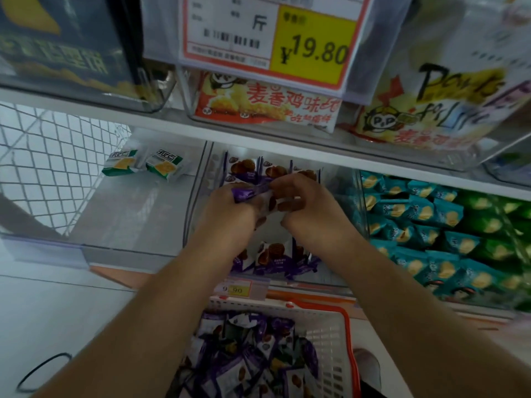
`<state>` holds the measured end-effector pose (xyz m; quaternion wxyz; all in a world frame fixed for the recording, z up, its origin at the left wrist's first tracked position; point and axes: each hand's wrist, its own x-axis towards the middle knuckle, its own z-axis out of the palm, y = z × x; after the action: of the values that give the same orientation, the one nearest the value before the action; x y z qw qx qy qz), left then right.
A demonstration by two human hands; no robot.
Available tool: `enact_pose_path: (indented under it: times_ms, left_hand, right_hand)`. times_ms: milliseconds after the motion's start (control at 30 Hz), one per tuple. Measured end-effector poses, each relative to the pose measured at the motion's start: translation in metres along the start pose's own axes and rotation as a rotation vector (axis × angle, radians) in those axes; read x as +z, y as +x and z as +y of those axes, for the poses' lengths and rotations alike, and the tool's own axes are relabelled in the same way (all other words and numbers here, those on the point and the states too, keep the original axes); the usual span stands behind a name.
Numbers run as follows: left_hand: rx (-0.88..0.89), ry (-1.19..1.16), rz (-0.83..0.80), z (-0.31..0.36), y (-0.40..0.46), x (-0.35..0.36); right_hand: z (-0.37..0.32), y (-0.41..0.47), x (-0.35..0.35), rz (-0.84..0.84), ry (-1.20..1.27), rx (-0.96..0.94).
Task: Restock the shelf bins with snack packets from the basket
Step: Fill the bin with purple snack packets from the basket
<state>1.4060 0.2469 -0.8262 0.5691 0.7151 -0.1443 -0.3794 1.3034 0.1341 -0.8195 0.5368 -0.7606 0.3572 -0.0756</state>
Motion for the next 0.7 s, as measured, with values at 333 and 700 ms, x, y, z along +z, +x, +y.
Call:
enact_pose_path:
  times_ms: [333, 700]
  left_hand:
    - [0.033, -0.163, 0.045, -0.005, -0.003, 0.002]
    - [-0.111, -0.112, -0.029, 0.002, 0.011, 0.009]
  right_hand:
    - [0.005, -0.011, 0.005, 0.109, -0.355, -0.277]
    - [0.007, 0.011, -0.002, 0.149, -0.332, -0.141]
